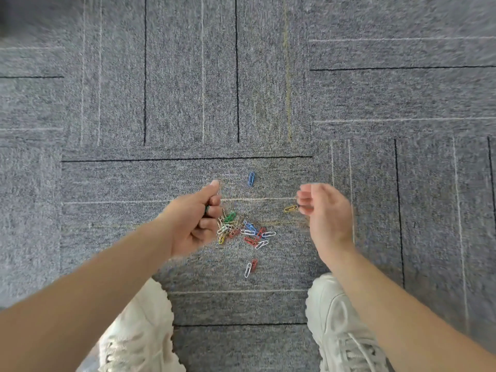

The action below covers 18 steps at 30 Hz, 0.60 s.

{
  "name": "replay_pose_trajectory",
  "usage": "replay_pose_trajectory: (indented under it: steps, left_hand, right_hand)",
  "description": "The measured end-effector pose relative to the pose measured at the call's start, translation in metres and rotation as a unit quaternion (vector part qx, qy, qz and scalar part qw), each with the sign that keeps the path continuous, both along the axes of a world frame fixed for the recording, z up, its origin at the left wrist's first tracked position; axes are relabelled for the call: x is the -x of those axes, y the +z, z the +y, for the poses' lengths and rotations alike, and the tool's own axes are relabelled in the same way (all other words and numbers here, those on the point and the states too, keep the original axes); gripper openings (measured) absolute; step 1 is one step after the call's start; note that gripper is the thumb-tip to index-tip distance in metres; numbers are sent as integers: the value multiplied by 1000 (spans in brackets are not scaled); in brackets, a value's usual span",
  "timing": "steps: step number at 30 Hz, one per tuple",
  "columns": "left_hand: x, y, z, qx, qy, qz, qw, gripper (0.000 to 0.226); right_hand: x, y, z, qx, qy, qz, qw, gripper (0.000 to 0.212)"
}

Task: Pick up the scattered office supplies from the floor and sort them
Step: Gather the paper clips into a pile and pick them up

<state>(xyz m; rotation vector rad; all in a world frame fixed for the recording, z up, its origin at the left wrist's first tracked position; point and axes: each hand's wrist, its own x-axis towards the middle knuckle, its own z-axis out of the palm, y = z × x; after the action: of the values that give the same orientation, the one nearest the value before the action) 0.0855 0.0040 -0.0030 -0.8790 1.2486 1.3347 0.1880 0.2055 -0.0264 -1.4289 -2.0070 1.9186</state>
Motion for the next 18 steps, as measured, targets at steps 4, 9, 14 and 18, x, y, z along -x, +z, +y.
replay_pose_trajectory:
  steps: [4, 9, 14, 18]
  left_hand:
    - [-2, 8, -24, 38, 23, 21, 999, 40]
    - [-28, 2, -48, 21, 156, -25, 987, 41]
    - [-36, -6, -61, 0, 179, -53, 982, 41]
    - [-30, -7, -69, -12, 209, -50, 977, 39]
  right_hand:
    - [-18, -31, -7, -363, 298, 12, 883, 68]
    - [-12, -65, -33, -428, 511, -46, 744, 97]
    - [26, -68, -66, -449, 644, 16, 620, 90]
    - [8, -65, -72, -399, 696, 140, 581, 86]
